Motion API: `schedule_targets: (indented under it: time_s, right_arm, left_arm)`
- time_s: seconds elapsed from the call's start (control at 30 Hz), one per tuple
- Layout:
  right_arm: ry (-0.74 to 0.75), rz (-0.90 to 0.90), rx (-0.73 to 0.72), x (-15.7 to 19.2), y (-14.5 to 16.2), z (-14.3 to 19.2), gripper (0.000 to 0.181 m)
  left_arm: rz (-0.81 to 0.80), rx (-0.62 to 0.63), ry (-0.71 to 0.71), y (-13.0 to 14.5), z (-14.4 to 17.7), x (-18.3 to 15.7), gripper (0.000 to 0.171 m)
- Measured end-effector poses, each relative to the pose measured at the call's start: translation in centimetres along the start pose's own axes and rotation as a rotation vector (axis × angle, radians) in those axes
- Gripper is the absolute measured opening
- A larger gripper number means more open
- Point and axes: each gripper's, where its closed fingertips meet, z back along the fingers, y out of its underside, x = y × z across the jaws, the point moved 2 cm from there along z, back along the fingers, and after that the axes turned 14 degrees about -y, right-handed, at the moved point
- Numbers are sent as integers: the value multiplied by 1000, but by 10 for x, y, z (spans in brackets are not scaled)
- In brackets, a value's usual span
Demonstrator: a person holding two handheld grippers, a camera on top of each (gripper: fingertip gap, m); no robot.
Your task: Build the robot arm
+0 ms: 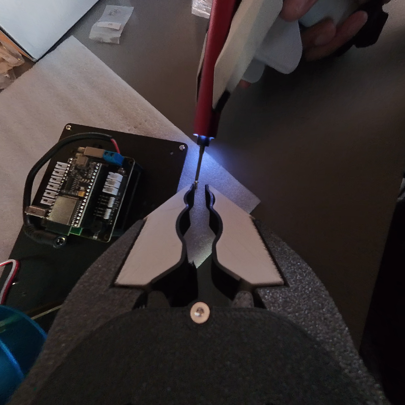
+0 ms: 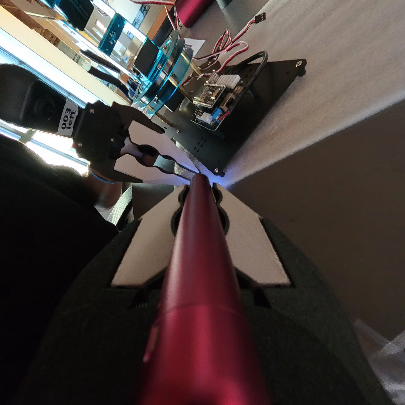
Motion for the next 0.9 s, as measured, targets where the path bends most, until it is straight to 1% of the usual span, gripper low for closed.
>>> schedule_targets:
  time_s: [0.3, 0.5, 0.57, 0.67, 0.8, 0.9]
  right_arm:
    - [5, 10, 9, 0, 0, -2, 21]
    - [15, 20, 19, 2, 0, -3, 21]
    - [22, 39, 38, 6, -1, -4, 21]
    - [46, 122, 68, 19, -11, -3, 21]
    - [129, 294, 136, 32, -35, 2, 21]
    - [198, 390, 236, 32, -53, 2, 21]
  left_arm:
    - [28, -16, 24, 1, -1, 0, 8]
    - [18, -31, 7, 0, 1, 0, 8]
    - [25, -48, 1, -1, 4, 0, 12]
    - [77, -109, -14, -7, 17, 5, 21]
    - [161, -174, -34, -6, 37, 14, 21]
    - [205, -180, -49, 2, 48, 17, 21]
